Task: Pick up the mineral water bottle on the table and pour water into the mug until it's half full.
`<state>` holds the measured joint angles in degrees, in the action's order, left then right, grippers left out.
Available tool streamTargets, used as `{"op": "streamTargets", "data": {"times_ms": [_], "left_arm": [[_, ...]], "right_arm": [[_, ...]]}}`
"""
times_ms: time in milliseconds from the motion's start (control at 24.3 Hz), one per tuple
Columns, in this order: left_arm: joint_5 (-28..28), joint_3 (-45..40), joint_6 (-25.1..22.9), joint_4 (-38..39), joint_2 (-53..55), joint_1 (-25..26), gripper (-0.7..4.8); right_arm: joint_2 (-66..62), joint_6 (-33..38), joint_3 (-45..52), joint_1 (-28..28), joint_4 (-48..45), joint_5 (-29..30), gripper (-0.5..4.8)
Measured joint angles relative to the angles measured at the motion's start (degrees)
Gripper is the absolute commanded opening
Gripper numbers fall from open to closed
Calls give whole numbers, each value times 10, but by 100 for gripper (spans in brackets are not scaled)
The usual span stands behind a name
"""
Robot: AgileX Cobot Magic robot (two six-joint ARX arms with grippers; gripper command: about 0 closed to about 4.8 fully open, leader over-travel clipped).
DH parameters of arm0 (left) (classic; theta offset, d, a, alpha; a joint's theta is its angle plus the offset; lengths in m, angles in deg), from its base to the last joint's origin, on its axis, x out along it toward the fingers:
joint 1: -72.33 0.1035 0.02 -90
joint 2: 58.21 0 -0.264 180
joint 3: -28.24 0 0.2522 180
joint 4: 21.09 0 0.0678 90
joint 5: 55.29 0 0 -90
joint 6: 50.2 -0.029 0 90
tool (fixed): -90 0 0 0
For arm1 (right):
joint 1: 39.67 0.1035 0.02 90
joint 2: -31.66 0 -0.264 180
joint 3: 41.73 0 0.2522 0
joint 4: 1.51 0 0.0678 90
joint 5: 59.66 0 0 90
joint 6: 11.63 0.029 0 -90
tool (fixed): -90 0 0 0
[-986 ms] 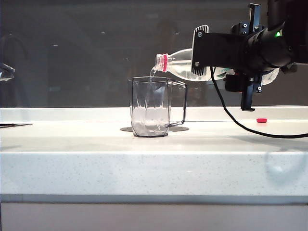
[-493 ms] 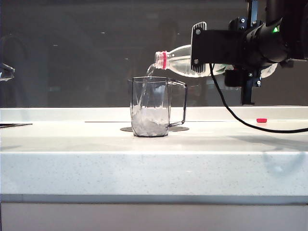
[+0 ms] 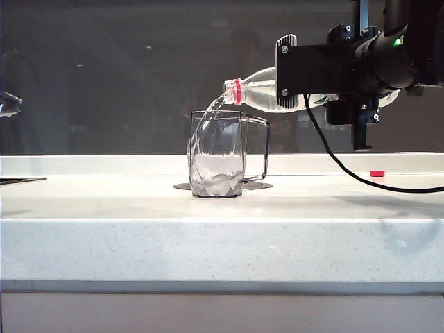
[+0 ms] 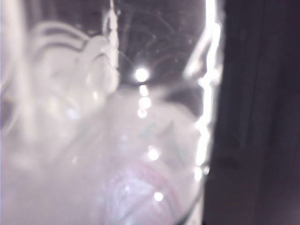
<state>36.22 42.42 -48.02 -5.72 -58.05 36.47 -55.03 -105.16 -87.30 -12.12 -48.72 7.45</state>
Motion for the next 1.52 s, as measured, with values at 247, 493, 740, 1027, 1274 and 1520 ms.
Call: {"op": "streamTargets", "data": {"times_ms": [247,493,740,1027,1274,1520], "left_arm": [[0,0,0,0,0,0,-4],[0,0,0,0,0,0,-4],[0,0,0,0,0,0,-4],[0,0,0,0,0,0,-4],[0,0,0,0,0,0,-4],[0,0,0,0,0,0,-4]], "right_arm": [[0,-4,0,-4,0,0,233],[4,-5,0,-5,-5,0,233],[4,-5,0,-5,-9,0,233],[4,-7,0,-5,-9,-3,234],[4,-15,0,-5,-9,-5,234],[5,-15,0,-5,-9,-5,233]]}}
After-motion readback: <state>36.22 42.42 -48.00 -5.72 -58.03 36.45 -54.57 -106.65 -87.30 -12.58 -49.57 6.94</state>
